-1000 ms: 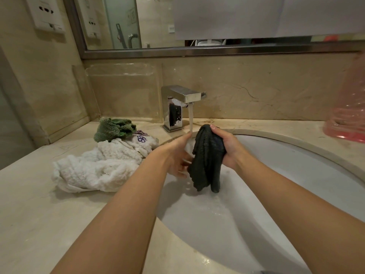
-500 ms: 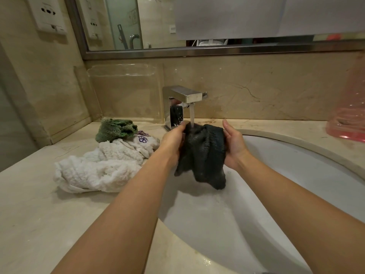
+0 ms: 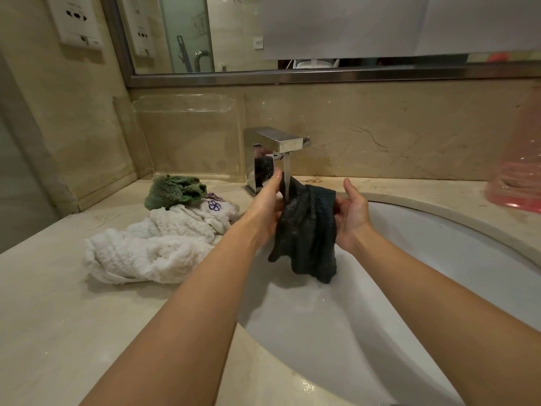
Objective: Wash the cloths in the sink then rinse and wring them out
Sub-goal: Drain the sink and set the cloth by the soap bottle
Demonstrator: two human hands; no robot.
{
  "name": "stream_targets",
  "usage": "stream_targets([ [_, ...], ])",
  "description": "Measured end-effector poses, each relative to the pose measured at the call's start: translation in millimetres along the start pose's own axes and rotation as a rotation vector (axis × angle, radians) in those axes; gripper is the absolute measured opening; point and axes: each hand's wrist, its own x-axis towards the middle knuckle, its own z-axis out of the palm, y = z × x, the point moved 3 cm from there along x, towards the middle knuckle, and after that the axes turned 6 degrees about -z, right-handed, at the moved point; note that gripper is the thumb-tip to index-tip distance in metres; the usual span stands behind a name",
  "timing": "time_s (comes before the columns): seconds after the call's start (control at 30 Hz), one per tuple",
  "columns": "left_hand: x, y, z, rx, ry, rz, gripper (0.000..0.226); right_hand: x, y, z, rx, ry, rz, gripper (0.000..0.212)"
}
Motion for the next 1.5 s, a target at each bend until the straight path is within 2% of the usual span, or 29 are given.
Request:
stream_targets([
  [0.13, 4, -4, -3, 0.11, 0.032, 0.049, 0.051, 0, 1, 0, 0.009, -0.002, 0.002, 0.061],
  [0.37, 4, -7, -7, 0.153, 0.068, 0.101, 0.08, 1, 2, 2, 0.006, -0.028, 0.023, 0.066],
  [0.53, 9, -4, -11, 0.212, 0.157, 0.119, 0.068, 1, 3, 3, 0.004, -0.036, 0.019, 0.063],
  [0.67, 8, -4, -11, 0.152, 0.153, 0.124, 0.057, 0, 5, 7, 0.014, -0.05, 0.016, 0.065],
  [0.83, 8, -7, -13, 0.274, 0.14, 0.09, 0.095, 2, 6, 8, -0.021, -0.027, 0.008, 0.067],
  [1.07, 7, -3, -12, 0.197, 0.155, 0.209, 0.068, 8, 7, 7, 0.022, -0.049, -0.019, 0.048],
  [1.23, 6, 3, -20, -0.018, 0.306, 0.303, 0.048, 15, 9, 6, -0.145, -0.045, -0.076, 0.02],
  [1.27, 6, 4, -22, -0.081, 0.336, 0.311, 0.046, 17, 8, 3, -0.168, -0.012, -0.102, 0.016],
  [1.33, 7, 5, -24, -0.17, 0.369, 0.322, 0.048, 19, 5, -1, -0.178, 0.069, -0.155, 0.022],
  [1.5, 8, 6, -25, -0.207, 0.374, 0.328, 0.057, 18, 4, -2, -0.167, 0.177, -0.217, 0.022],
])
